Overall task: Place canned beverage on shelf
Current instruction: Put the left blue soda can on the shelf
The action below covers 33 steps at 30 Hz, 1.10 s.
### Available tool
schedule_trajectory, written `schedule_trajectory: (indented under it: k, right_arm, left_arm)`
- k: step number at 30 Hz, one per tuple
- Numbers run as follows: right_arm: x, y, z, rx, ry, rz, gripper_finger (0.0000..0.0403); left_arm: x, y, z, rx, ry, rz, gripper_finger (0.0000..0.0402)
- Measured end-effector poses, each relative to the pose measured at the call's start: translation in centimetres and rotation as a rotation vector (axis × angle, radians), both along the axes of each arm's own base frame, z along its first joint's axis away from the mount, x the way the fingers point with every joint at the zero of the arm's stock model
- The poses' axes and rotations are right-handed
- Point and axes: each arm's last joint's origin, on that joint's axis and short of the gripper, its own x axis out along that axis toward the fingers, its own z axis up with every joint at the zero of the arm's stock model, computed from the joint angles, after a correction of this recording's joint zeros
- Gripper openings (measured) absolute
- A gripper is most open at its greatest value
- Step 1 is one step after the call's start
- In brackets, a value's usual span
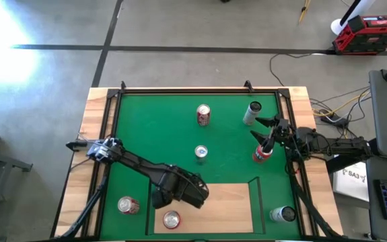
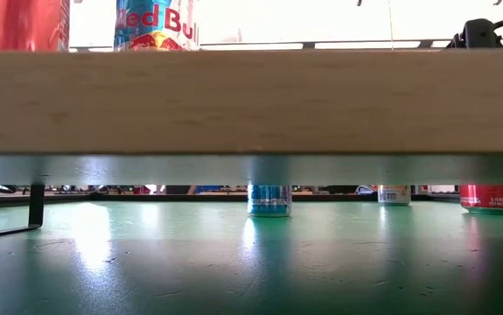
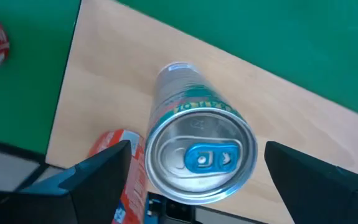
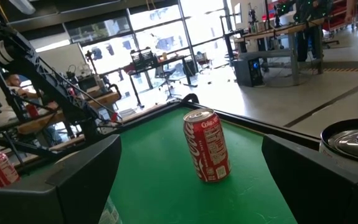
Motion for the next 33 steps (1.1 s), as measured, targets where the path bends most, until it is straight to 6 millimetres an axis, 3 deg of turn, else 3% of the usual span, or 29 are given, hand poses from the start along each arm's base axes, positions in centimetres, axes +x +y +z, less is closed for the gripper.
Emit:
schedule_trajectory:
  k: [15, 29, 33]
  right_arm:
    - [0.0, 0.0, -0.01, 0.0, 0.0, 0.0, 0.0381]
    - [0.0, 0.0, -0.02, 0.0, 0.001, 0.0, 0.0381]
    - [0.0, 0.0, -0.02, 0.0, 0.003, 0.0, 0.0381]
  left_arm:
    - [0.23, 0.18, -0.03, -0.079, 0.027, 0.118, 0.0341]
    - [0.71, 0.22, -0.74, -0.086, 0.041, 0.152, 0.0215]
    - [0.9, 0.12, -0.72, -0.099, 0.023, 0.145, 0.0211]
